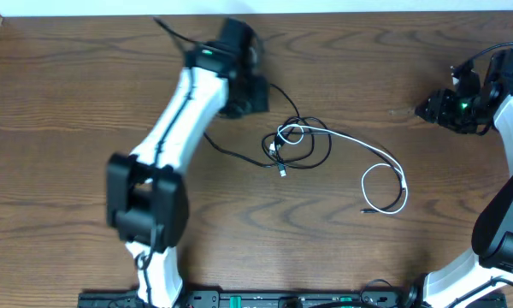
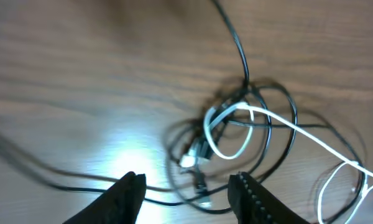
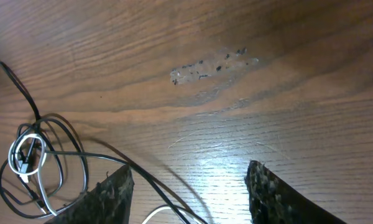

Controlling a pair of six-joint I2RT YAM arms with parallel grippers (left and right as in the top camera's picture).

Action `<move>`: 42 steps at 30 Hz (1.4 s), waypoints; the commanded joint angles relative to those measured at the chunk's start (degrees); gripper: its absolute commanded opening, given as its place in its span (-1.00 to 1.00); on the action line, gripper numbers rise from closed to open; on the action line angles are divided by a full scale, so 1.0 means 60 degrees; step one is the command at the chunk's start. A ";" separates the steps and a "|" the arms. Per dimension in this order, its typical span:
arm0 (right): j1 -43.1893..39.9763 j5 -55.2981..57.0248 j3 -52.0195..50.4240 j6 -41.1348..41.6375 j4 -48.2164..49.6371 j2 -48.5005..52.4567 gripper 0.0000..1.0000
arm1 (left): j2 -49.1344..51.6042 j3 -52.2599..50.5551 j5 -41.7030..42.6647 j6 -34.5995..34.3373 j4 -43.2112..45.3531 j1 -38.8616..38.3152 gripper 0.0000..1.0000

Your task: Untangle cables

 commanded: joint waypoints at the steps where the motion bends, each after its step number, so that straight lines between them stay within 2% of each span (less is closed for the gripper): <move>1: 0.0084 -0.0004 0.0204 0.0073 -0.0015 0.0051 0.13 | 0.0732 0.0076 0.0211 -0.2135 0.0062 -0.0616 -0.16; 5: 0.0084 0.0004 0.0204 0.0069 -0.0015 0.0051 0.22 | 0.1231 0.0076 0.0149 -0.3082 0.0204 -0.0903 -0.35; 7: 0.0084 0.0004 0.0204 0.0069 -0.0018 0.0051 0.24 | 0.1446 0.0076 0.0149 -0.3920 0.0240 -0.0951 -0.45; 9: 0.0084 0.0004 0.0204 0.0069 -0.0036 0.0051 0.26 | 0.1654 0.0076 0.0080 -0.4889 0.0346 -0.1024 -0.45; 15: 0.0084 0.0004 0.0204 0.0066 -0.0062 0.0051 0.32 | 0.2080 0.0069 -0.0168 -0.5814 0.0423 -0.1242 -0.45; 28: 0.0084 0.0004 0.0197 0.0066 -0.0080 0.0051 0.35 | 0.2226 0.0044 -0.0652 -0.5865 0.0958 -0.1701 -0.45; 36: 0.0084 0.0004 0.0193 0.0066 -0.0084 0.0055 0.36 | 0.2229 -0.0386 -0.1450 -0.5865 0.1035 -0.1763 -0.45; 40: 0.0084 0.0004 0.0193 0.0062 -0.0084 0.0055 0.36 | 0.2229 -0.0404 -0.2069 -0.5854 0.1031 -0.1759 -0.60; 42: 0.0084 0.0007 0.0193 0.0066 -0.0084 0.0055 0.37 | 0.2226 -0.0404 -0.2211 -0.5665 0.1038 -0.1756 -0.85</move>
